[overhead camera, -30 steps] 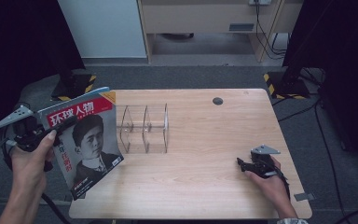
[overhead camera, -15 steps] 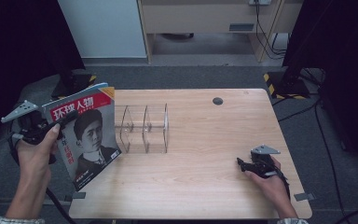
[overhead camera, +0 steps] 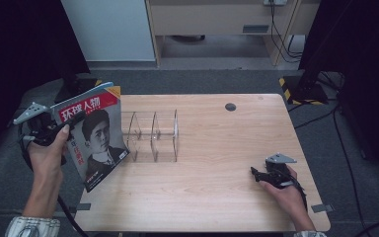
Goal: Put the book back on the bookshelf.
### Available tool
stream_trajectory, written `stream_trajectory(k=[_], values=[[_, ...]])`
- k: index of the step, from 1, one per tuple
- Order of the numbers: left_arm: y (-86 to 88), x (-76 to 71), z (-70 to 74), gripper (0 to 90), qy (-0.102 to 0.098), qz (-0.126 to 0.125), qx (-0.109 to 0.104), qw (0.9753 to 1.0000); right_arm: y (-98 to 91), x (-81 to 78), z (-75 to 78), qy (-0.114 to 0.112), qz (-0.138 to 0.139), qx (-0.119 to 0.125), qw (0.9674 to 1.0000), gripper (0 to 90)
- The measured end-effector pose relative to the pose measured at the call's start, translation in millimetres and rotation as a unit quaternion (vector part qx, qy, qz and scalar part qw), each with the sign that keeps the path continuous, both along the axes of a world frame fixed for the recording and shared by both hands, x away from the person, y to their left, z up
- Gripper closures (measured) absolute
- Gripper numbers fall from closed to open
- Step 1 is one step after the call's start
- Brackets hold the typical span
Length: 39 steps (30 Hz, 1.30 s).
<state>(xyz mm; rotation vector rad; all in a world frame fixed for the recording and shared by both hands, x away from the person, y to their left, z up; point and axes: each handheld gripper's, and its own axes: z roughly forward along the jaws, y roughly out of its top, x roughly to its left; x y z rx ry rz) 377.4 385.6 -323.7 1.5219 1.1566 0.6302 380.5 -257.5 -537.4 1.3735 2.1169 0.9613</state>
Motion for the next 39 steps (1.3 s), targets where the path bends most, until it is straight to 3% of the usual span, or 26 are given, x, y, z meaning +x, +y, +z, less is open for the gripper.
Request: stream_trajectory(k=[27,35,39], values=[[-8.5,13.8,-19.5,86.4,-0.065,0.018,-0.012,0.9976,-0.1,-0.2,0.1,0.000,0.005,-0.001,1.0000,31.6],[-11.2,16.2,-29.0,86.4,-0.074,0.026,-0.019,0.9967,-0.1,-0.2,0.1,0.000,0.005,-0.002,1.0000,31.6],[-13.4,16.6,-30.8,86.4,-0.078,0.027,-0.010,0.9966,-0.1,-0.2,0.1,0.000,0.005,-0.002,1.0000,31.6]])
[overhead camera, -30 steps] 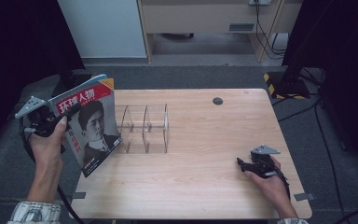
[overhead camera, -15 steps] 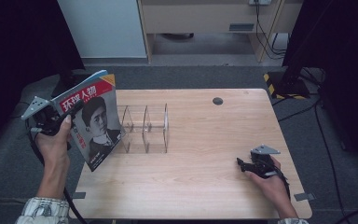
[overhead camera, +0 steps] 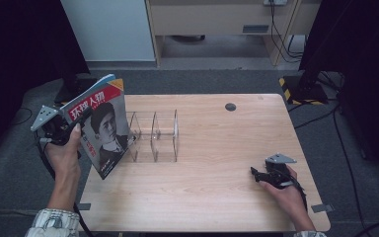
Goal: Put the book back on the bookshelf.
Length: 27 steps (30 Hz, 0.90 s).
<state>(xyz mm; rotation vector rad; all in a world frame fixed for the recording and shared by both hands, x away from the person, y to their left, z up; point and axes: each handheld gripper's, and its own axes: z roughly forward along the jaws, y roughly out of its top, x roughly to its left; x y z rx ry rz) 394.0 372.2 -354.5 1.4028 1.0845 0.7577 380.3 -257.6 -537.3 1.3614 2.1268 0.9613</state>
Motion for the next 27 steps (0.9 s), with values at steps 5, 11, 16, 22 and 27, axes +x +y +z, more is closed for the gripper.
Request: stream_trajectory(k=[5,11,16,22,27], values=[[-2.9,0.9,-1.4,86.4,-0.009,0.002,0.004,0.9999,-0.1,0.1,0.0,-0.001,0.000,0.000,1.0000,31.6],[-4.2,1.9,-4.1,86.3,-0.017,0.004,0.007,0.9998,0.5,-0.7,-0.2,-0.002,-0.002,0.001,1.0000,31.6],[-4.7,2.8,-7.7,86.3,-0.019,0.003,0.010,0.9998,0.5,-1.1,0.0,0.000,-0.001,0.002,1.0000,31.6],[-6.9,3.0,-10.9,86.3,-0.024,0.004,0.014,0.9996,0.6,-1.5,0.1,0.001,-0.002,0.002,1.0000,31.6],[-9.6,3.3,-12.4,86.3,-0.029,0.004,0.020,0.9994,0.5,-1.8,0.1,0.001,-0.001,0.001,1.0000,31.6]])
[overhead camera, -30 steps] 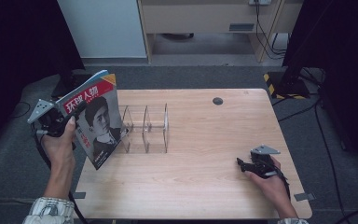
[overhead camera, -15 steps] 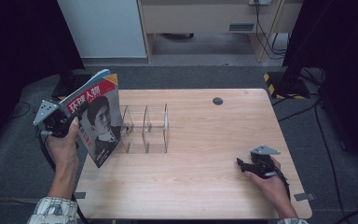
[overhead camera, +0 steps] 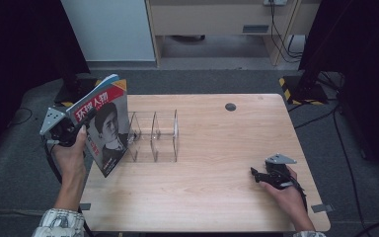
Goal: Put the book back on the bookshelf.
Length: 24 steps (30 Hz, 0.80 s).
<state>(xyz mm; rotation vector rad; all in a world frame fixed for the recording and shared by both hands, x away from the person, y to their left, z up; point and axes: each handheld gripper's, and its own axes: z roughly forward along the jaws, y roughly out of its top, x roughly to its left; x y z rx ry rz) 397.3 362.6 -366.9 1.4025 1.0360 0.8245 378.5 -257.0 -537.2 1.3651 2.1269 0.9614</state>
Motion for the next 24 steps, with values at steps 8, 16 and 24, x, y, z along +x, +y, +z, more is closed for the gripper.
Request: stream_trajectory(k=[8,16,24], values=[[-3.4,0.2,-3.2,86.3,-0.007,-0.005,0.003,1.0000,-0.2,-0.3,-0.1,-0.001,0.000,-0.001,1.0000,31.6],[-6.1,0.7,-5.8,86.3,-0.014,-0.002,0.005,0.9999,-0.1,-0.7,-0.1,-0.001,0.000,-0.001,1.0000,31.6],[-7.6,1.0,-11.0,86.3,-0.017,-0.002,0.006,0.9998,-0.1,-0.8,-0.1,-0.001,0.000,-0.001,1.0000,31.6]])
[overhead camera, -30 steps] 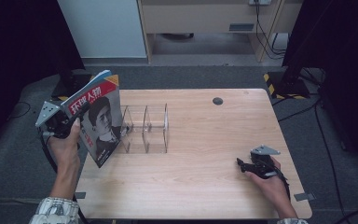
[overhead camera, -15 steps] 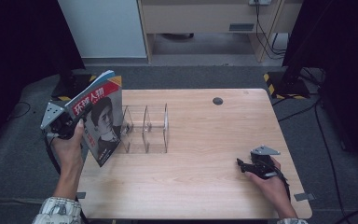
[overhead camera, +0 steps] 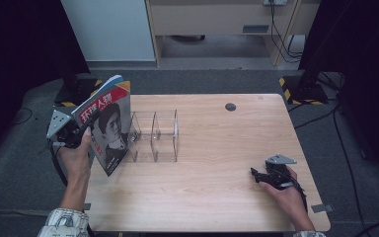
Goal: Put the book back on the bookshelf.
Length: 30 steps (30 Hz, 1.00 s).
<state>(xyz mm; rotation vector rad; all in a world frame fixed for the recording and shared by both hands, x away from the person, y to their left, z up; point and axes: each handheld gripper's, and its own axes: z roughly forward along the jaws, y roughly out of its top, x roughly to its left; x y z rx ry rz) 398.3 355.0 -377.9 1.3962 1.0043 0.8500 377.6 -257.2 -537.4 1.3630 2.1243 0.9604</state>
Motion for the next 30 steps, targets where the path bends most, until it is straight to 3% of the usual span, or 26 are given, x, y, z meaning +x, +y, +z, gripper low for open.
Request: stream_trajectory(k=[18,30], values=[[-0.7,-0.6,-9.0,86.4,-0.008,0.003,-0.017,0.9998,0.4,-1.6,0.1,0.001,-0.003,0.002,1.0000,31.6],[-4.2,-3.5,-11.8,86.3,-0.015,0.005,-0.016,0.9997,0.4,-1.6,0.2,0.001,-0.003,0.002,1.0000,31.6]])
